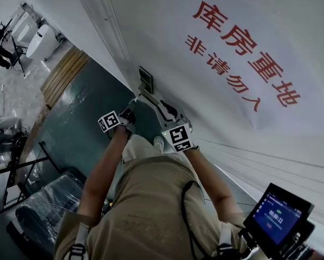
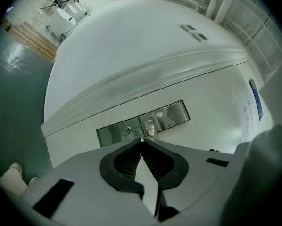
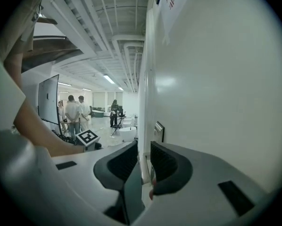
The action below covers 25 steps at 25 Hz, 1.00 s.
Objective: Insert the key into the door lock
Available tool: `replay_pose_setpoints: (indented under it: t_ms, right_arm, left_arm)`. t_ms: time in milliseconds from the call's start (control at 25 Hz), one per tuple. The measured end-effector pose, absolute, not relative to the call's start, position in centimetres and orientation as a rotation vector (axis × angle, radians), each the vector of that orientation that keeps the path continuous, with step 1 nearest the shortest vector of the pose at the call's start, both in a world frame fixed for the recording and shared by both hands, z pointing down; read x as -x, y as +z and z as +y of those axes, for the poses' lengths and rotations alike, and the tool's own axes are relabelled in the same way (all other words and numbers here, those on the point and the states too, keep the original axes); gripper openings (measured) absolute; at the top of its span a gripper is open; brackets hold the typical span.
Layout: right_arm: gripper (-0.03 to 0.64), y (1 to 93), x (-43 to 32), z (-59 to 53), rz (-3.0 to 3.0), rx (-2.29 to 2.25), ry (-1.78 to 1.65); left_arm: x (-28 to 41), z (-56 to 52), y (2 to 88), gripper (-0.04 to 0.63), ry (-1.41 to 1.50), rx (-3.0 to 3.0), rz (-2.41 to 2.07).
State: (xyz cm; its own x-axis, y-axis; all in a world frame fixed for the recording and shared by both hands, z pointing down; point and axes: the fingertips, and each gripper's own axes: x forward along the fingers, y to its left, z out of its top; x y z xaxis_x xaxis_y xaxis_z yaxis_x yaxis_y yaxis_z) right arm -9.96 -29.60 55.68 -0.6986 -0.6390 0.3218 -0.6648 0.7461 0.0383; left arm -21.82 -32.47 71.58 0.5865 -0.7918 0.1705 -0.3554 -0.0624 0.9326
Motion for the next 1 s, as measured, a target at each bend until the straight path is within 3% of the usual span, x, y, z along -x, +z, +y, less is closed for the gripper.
replay_pose_setpoints:
  t_ms: [1000]
  right_arm:
    - [0.077,56.8,11.2,-30.7,-2.622,-0.939,0.137]
  left_arm:
    - [21.0,-35.9,75.5,0.032,-0.579,-1.533,-0.902]
